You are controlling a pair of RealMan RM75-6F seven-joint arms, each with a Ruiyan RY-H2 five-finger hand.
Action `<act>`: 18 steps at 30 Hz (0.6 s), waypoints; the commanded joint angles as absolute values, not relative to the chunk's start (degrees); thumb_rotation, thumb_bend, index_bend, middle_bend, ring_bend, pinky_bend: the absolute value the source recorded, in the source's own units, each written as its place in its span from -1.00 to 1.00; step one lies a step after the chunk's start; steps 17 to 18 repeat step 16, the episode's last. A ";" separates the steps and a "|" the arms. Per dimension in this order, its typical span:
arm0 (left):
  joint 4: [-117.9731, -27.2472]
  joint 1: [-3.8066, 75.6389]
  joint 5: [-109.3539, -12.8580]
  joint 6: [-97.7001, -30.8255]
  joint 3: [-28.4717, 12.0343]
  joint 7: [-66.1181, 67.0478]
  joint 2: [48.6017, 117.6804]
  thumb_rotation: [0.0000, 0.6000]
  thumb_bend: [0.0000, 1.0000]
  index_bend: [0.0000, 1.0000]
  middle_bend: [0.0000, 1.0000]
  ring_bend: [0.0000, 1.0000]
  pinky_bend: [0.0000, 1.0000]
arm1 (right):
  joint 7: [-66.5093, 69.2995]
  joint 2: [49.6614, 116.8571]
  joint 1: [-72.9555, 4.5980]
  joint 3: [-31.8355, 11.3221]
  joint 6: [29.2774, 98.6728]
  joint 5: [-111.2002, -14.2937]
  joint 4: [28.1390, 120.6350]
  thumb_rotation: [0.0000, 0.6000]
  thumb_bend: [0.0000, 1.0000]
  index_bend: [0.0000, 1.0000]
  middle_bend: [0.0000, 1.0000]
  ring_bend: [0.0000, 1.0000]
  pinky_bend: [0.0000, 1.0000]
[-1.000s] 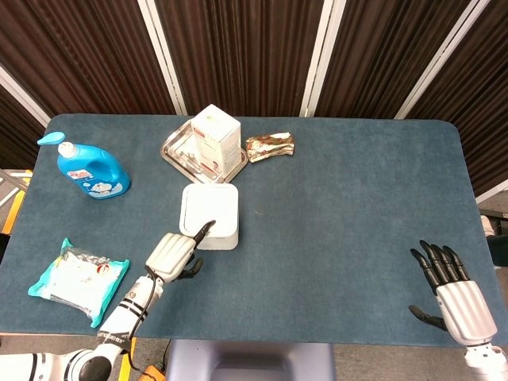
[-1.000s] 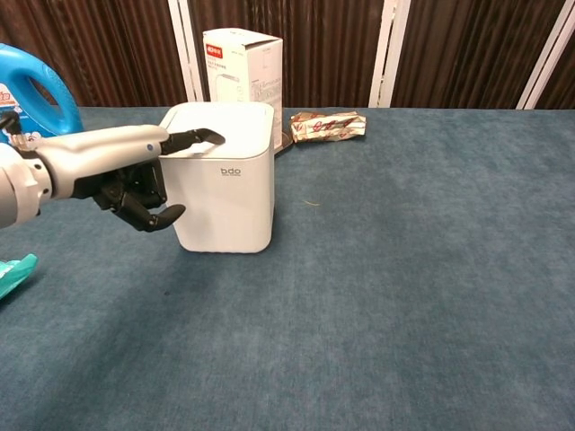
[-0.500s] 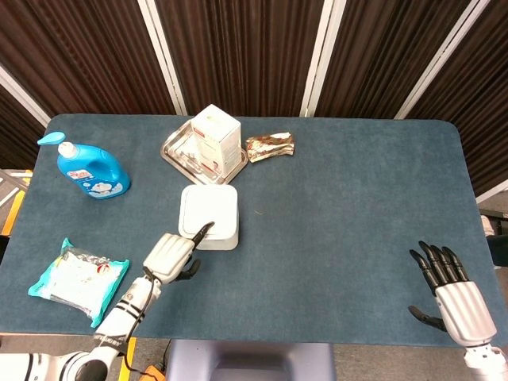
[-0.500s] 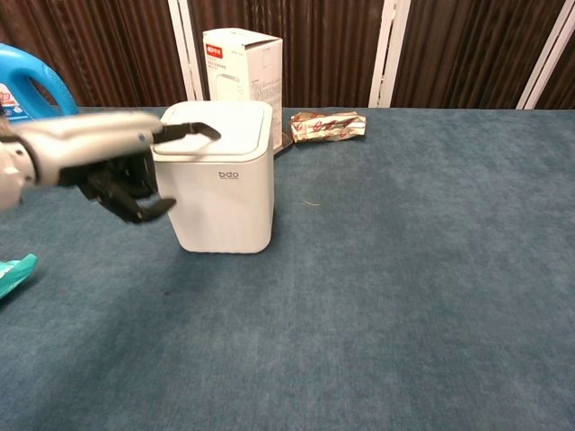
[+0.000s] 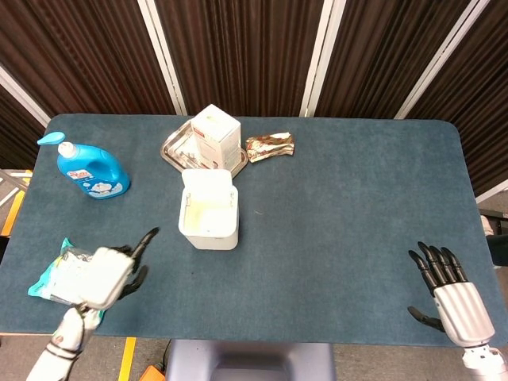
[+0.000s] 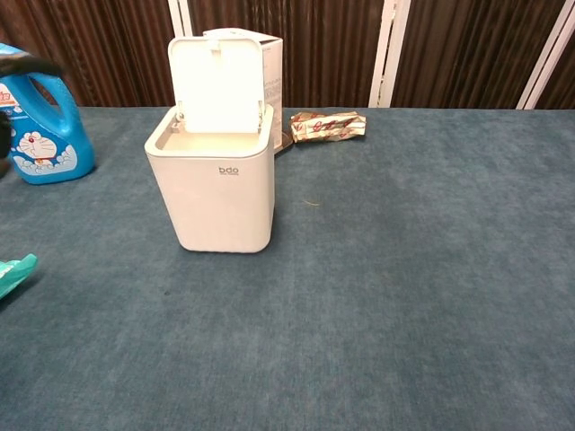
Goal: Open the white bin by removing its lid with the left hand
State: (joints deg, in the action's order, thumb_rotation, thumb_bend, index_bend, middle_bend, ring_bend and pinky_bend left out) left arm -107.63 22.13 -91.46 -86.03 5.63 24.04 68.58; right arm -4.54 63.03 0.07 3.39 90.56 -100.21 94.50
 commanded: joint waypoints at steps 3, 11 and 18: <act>-87.78 10.00 -93.63 -95.85 10.14 14.74 73.38 1.00 -0.14 -1.00 -0.98 -1.00 -0.90 | -4.78 63.27 0.50 3.56 91.55 -100.95 94.29 1.00 -0.83 -1.00 -1.00 -1.00 -1.00; -87.99 8.61 -90.86 -92.03 9.25 12.05 70.97 1.00 -0.17 -1.00 -1.00 -1.00 -1.00 | -5.17 63.36 0.04 3.29 90.32 -100.13 94.48 1.00 -0.83 -1.00 -1.00 -1.00 -1.00; -88.33 8.06 -90.41 -90.97 8.31 12.77 70.71 1.00 -0.17 -1.00 -1.00 -1.00 -1.00 | -5.30 63.33 -0.10 3.33 89.91 -100.00 94.57 1.00 -0.83 -1.00 -1.00 -1.00 -1.00</act>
